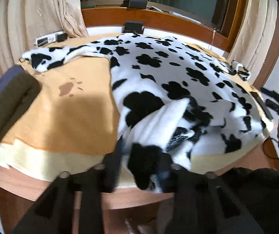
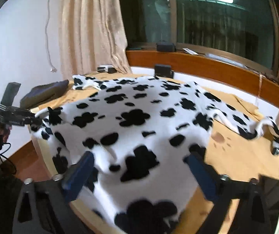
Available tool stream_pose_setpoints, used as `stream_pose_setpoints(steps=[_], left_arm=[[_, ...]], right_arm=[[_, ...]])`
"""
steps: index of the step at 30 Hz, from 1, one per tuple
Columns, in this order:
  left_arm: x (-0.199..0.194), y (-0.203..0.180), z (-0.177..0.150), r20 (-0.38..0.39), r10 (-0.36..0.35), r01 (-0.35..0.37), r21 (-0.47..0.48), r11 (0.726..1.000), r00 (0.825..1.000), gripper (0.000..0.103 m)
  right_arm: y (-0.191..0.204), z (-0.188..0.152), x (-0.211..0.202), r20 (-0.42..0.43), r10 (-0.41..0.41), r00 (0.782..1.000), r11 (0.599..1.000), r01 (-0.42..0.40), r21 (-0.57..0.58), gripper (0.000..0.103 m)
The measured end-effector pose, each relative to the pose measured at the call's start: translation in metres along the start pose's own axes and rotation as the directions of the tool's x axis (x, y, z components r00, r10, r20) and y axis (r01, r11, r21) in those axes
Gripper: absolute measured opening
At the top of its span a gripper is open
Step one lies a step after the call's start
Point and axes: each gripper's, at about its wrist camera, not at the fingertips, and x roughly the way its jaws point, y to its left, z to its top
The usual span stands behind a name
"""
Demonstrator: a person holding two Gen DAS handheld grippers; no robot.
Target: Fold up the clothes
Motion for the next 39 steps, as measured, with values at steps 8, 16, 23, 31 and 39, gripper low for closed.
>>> stream_pose_setpoints(steps=[8, 16, 23, 31, 39], left_arm=[[-0.032, -0.025, 0.006, 0.092, 0.042, -0.051, 0.096, 0.994, 0.995, 0.015], [-0.060, -0.009, 0.019, 0.209, 0.025, -0.028, 0.011, 1.000, 0.978, 0.014], [-0.054, -0.002, 0.015, 0.209, 0.007, -0.002, -0.022, 1.000, 0.978, 0.014], [-0.076, 0.003, 0.021, 0.303, -0.010, 0.026, -0.048, 0.999, 0.953, 0.014], [-0.079, 0.012, 0.023, 0.331, -0.002, 0.033, -0.088, 0.996, 0.944, 0.014]], right_arm=[[0.010, -0.020, -0.012, -0.016, -0.086, 0.996, 0.996, 0.085, -0.040, 0.082], [0.027, -0.044, -0.027, -0.029, -0.145, 0.989, 0.979, 0.139, -0.149, 0.082], [0.043, -0.056, -0.013, -0.067, -0.228, 0.971, 0.940, 0.201, -0.274, 0.082], [0.067, -0.059, 0.026, -0.043, -0.374, 0.927, 0.837, 0.317, -0.447, 0.082], [0.023, -0.069, 0.021, -0.065, -0.615, 0.786, 0.753, 0.560, -0.346, 0.082]])
